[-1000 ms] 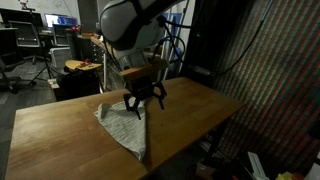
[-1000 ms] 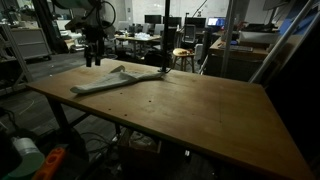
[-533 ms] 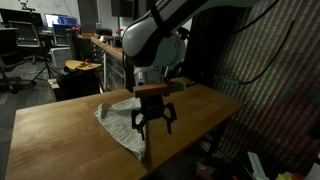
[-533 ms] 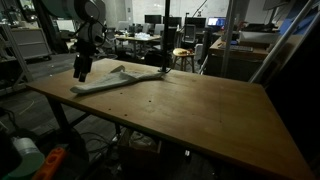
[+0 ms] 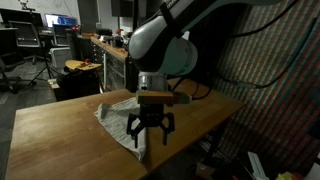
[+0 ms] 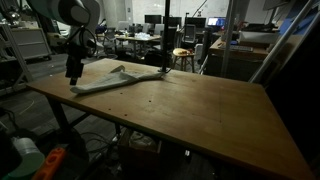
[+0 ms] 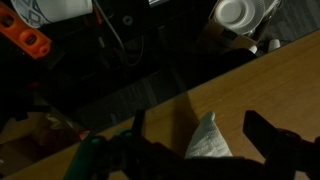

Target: Fold the cloth

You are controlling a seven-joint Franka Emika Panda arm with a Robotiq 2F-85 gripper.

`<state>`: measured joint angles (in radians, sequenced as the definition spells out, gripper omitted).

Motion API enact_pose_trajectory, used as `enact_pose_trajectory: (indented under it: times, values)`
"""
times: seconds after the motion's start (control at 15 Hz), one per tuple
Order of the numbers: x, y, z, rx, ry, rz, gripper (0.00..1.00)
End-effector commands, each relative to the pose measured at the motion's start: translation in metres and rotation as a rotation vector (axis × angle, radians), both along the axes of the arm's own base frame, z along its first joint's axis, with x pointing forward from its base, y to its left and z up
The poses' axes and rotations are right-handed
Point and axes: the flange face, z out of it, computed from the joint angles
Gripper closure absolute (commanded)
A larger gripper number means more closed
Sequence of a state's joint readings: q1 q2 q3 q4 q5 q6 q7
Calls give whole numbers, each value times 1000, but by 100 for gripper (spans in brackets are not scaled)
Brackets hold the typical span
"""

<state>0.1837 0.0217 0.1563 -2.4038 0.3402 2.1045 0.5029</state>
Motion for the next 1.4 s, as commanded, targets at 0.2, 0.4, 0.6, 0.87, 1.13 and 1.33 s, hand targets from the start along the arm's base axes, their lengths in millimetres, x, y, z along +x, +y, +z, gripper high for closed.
enact_pose_trajectory:
  times: [0.2,0.4,0.6,0.87,1.13,1.33]
  values:
    - [-12,26,-2,46,-92,56,0]
    - [-6,30,-7,48,-119,72,0]
    - [3,29,-18,55,-145,90,0]
    - [20,28,-41,57,-198,115,0]
    - [38,16,-61,45,-244,111,26]
    - [44,2,-65,35,-252,90,49]
